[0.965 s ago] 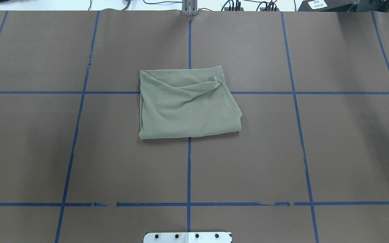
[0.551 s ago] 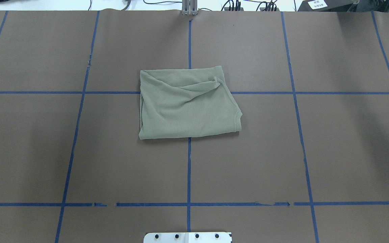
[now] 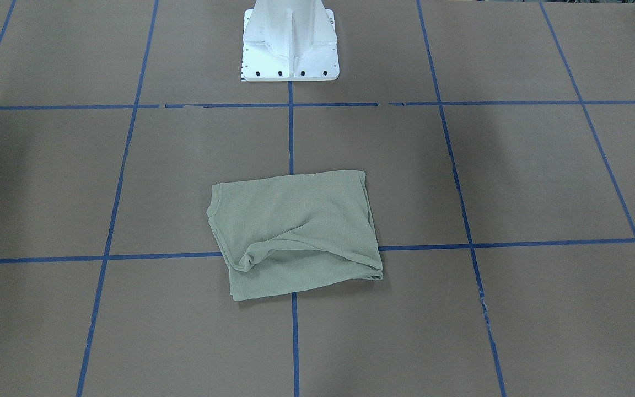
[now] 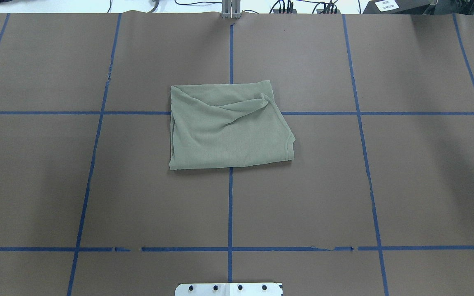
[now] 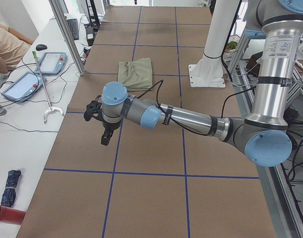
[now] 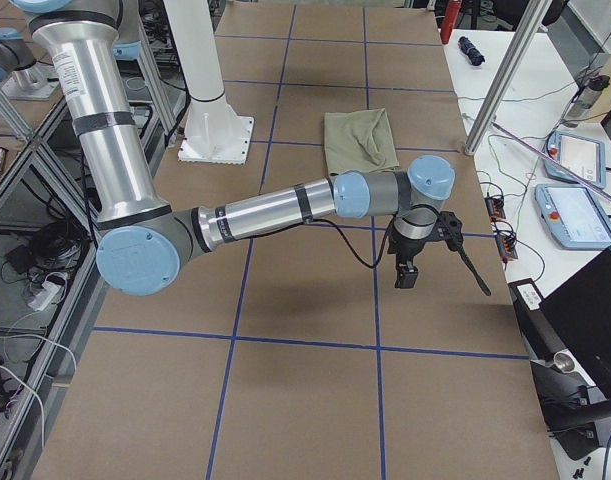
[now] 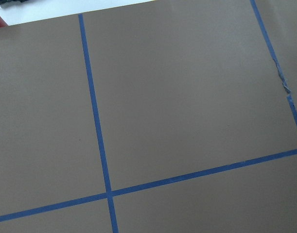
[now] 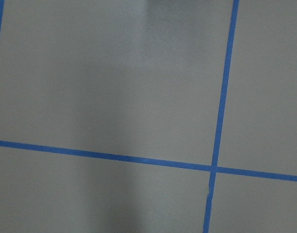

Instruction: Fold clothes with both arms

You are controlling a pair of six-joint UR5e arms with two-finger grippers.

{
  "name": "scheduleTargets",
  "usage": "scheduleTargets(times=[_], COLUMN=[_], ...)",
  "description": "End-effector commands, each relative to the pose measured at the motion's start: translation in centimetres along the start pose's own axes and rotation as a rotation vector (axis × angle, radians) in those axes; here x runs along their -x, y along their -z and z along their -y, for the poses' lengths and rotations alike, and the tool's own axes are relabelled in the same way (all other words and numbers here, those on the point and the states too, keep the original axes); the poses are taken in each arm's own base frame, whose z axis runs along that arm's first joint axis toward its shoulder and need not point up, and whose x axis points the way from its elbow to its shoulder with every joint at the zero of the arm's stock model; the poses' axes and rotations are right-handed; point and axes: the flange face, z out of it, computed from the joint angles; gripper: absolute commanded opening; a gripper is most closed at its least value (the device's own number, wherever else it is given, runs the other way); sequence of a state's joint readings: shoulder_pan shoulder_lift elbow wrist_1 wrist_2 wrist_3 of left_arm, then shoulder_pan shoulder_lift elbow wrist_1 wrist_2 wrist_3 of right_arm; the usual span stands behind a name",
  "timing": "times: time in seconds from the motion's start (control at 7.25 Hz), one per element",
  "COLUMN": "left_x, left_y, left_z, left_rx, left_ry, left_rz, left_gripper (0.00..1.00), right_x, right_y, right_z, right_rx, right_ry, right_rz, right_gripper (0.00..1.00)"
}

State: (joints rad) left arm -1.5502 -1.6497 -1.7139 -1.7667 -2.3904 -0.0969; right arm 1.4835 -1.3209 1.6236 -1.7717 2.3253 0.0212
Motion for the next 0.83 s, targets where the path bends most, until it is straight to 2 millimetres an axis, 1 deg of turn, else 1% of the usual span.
scheduleTargets(times=[0.0,0.14,0.41,0.69], left_x=[0.2,-0.4,-1.2,-1.4], left_y=[-0.1,0.3,1.1,1.1], left_z=[-1.3,-1.1,-0.7,-1.0], left_rx=[0.006,-0.001,-0.017,-0.011], left_ry=[0.006,-0.002,-0.015,-0.015], left_rz=[-0.008,-0.008,-0.012,-0.03], left_gripper=[1.0,1.0,1.0,1.0], right_x=[1.2,1.1,0.8,0.8], right_y=[1.3,1.1,0.8,0.7], right_z=[-2.5,-4.1,-4.2,-4.2], right_rx=[-0.03,-0.028,-0.023,-0.021], right_ry=[0.027,0.024,0.021,0.022], right_rz=[0.004,0.007,0.006,0.001], right_gripper=[1.0,1.0,1.0,1.0])
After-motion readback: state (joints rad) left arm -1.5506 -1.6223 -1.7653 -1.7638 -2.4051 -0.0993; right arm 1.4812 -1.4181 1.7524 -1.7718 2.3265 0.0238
